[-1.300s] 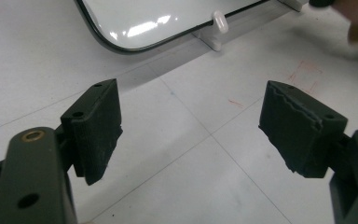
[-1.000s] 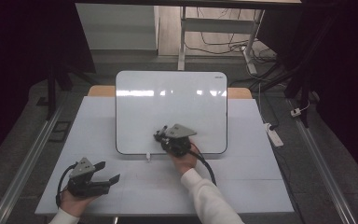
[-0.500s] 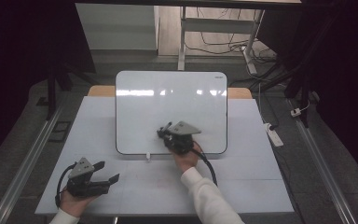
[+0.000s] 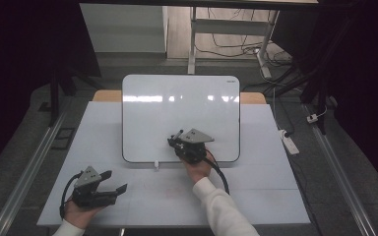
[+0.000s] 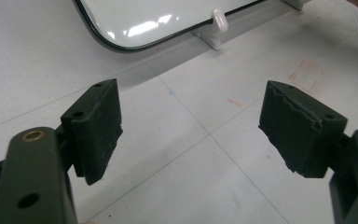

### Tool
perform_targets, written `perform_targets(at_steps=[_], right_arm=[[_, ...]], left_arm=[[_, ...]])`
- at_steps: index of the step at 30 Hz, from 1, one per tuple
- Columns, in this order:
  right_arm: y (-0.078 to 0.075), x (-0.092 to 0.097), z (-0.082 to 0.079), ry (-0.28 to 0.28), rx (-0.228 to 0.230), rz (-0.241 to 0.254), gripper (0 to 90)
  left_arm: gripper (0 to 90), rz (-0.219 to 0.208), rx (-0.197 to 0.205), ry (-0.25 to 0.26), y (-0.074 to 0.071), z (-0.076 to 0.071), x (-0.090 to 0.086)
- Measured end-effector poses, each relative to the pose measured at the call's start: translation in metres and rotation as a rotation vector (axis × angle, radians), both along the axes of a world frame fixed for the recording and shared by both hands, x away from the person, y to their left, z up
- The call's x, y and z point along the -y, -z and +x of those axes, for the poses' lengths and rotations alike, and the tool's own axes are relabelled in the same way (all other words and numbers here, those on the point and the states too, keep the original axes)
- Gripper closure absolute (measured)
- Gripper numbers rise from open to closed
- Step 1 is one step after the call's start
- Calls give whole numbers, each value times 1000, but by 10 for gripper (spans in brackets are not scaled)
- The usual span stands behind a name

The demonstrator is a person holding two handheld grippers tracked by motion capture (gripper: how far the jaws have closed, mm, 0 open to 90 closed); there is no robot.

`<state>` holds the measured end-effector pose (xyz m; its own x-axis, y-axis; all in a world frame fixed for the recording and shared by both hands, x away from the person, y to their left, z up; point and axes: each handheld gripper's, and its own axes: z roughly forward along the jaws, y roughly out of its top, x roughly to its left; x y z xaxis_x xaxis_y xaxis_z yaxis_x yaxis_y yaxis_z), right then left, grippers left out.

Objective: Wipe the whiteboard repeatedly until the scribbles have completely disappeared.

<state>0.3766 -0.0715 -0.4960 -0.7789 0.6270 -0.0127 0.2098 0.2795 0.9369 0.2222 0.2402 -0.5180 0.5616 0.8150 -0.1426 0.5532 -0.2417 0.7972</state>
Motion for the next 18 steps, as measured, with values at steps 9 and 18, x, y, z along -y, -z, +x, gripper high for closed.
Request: perform_targets(at_steps=[9, 18], right_arm=[[-2, 3, 1, 5, 18, -12, 771], [-1, 5, 2, -38, 4, -25, 771]], left_arm=[[214, -5, -3, -3, 1, 0, 0], [214, -3, -7, -1, 1, 1, 0]])
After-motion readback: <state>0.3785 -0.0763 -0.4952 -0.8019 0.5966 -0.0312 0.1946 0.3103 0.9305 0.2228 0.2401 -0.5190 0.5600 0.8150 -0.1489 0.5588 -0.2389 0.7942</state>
